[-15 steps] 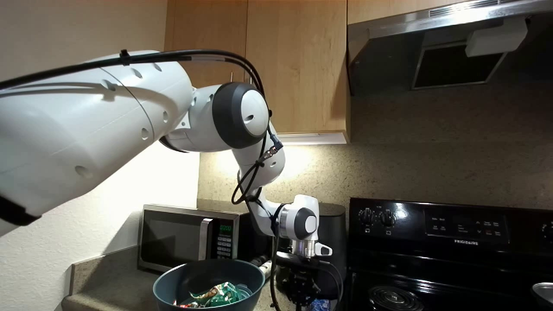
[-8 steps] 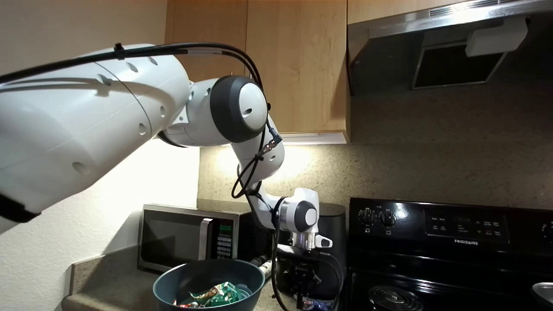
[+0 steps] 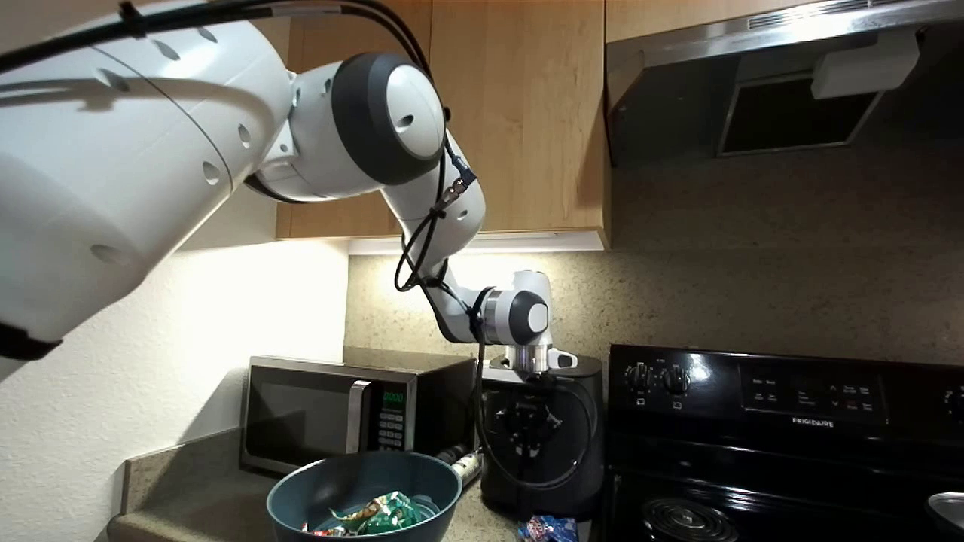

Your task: Put all the snacks in the bowl

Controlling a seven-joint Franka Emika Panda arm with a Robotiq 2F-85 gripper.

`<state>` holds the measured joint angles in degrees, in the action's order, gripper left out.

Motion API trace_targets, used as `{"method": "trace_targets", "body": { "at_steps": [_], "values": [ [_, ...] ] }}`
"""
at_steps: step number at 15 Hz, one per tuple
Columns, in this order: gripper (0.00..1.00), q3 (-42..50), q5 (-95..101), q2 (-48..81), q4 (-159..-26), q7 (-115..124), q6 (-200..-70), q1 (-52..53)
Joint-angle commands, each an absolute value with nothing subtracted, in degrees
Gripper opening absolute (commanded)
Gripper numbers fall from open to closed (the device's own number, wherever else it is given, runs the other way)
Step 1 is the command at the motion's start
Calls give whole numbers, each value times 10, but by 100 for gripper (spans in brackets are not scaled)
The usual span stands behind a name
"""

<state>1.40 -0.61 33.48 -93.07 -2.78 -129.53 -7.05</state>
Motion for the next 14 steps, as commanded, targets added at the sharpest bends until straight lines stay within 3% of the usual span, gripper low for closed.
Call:
{"method": "trace_targets", "body": {
  "at_steps": [1, 2, 3, 5, 14],
  "values": [
    [5, 21, -6, 325, -938, -29, -1296, -65],
    [7, 24, -3, 318, -945, -28, -1299, -62],
    [33, 25, -1, 313, -951, -27, -1302, -60],
    [36, 18, -15, 329, -944, -35, -1305, -66],
    [93, 13, -18, 429, -890, -44, -1350, -69]
  ]
}}
